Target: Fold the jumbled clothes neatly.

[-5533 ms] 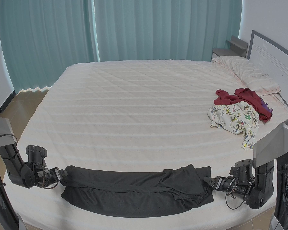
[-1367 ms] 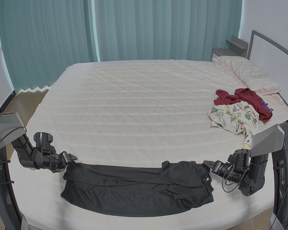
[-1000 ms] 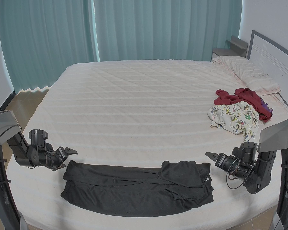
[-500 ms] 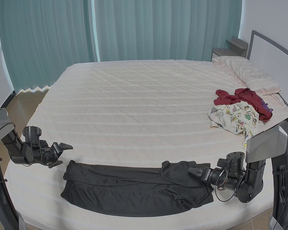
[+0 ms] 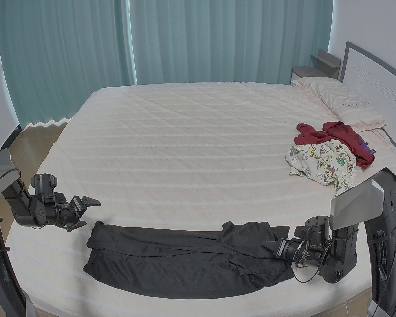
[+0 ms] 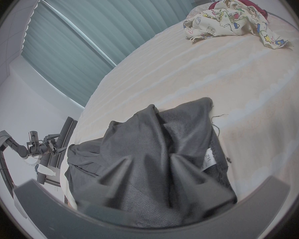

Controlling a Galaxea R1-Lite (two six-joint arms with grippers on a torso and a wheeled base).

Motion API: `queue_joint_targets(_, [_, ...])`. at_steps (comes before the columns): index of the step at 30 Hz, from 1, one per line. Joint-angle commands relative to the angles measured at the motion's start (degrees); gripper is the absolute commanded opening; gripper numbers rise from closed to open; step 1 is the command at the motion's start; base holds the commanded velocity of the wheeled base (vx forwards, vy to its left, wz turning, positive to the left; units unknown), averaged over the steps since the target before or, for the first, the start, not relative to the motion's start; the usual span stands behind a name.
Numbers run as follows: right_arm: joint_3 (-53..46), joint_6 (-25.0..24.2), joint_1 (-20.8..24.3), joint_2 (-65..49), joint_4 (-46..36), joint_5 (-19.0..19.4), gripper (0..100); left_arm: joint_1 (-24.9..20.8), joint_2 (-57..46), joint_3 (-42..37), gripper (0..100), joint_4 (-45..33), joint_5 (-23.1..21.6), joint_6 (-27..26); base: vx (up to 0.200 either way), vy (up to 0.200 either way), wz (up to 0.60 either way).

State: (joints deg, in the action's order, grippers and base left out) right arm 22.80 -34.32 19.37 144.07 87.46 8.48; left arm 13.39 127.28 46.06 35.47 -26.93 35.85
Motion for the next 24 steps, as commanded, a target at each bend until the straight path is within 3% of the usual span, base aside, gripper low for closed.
queue_joint_targets(1, [-1.09, -0.14, -0.30, -0.54, 0.52, -0.05, 0, -0.03, 0.07, -0.09, 100, 0.03, 0.03, 0.01, 0.000, 0.000, 0.00])
queue_joint_targets(24, [-6.36, 3.03, -3.11, -1.60, 2.11, -0.22, 0, -0.11, 0.42, -0.18, 100, 0.03, 0.12, -0.34, 0.000, 0.000, 0.00])
